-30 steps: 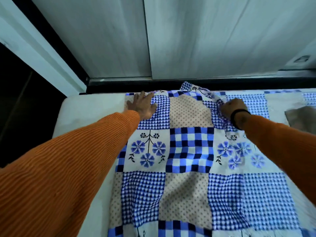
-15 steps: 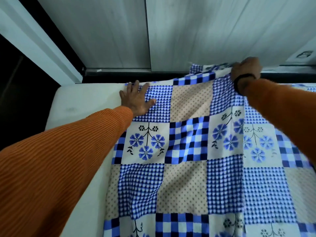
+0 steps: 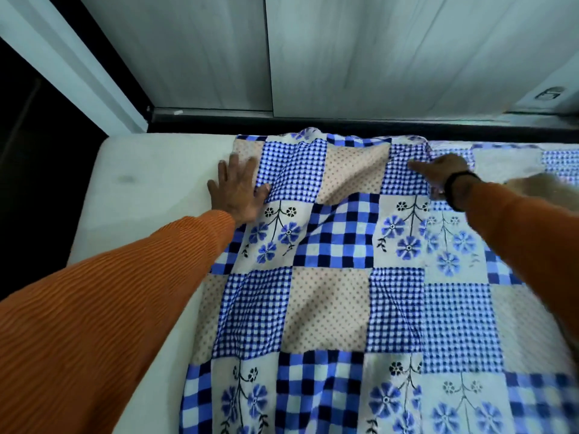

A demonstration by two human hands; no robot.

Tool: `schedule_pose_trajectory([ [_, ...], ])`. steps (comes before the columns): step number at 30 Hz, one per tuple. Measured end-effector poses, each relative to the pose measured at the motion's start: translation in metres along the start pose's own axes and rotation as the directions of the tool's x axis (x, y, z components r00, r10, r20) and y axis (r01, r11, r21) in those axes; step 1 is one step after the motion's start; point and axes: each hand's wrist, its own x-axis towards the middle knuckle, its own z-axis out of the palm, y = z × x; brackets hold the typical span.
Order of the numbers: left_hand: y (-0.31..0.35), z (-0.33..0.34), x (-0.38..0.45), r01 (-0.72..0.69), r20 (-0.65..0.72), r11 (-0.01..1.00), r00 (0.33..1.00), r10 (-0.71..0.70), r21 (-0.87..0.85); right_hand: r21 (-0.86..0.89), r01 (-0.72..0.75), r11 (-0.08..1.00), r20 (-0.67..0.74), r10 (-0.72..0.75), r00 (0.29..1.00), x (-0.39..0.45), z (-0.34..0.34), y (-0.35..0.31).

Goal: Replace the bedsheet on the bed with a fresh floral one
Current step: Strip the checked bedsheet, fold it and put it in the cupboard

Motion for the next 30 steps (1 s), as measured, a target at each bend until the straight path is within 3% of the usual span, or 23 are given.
schedule_pose_trajectory([
  [4,-0.005,0.031,-0.07,-0.024,-0.046,0.995,0.999,0.019,-0.092,0.109,-0.173,0.979,0.074,0.166,0.983,-0.047,0.007,0.076],
  [8,-0.012,0.064,-0.162,-0.024,-0.068,0.993,0.998,0.016,-0.112,0.101,-0.187,0.977,0.172,0.168,0.971,-0.111,0.008,0.116],
  [14,0.005,0.088,-0.309,0.2,0.027,0.97,0.98,-0.198,-0.137,0.125,-0.286,0.95,0.294,0.239,0.925,-0.214,0.013,0.169],
  [19,0.055,0.112,-0.461,0.151,-0.017,0.981,0.988,-0.155,-0.121,0.107,-0.332,0.937,0.396,0.266,0.879,-0.284,0.018,0.198],
  [24,0.116,0.145,-0.591,0.172,0.136,0.967,0.98,-0.148,-0.186,0.018,-0.338,0.941,0.483,0.288,0.827,-0.352,0.024,0.24],
  [28,0.139,0.169,-0.648,0.303,0.276,0.943,0.926,-0.258,-0.135,0.088,-0.412,0.907,0.604,0.28,0.746,-0.402,0.031,0.276],
  [30,0.141,0.174,-0.661,0.3,0.317,0.948,0.913,-0.255,-0.102,0.009,-0.374,0.928,0.618,0.289,0.731,-0.426,0.033,0.29],
])
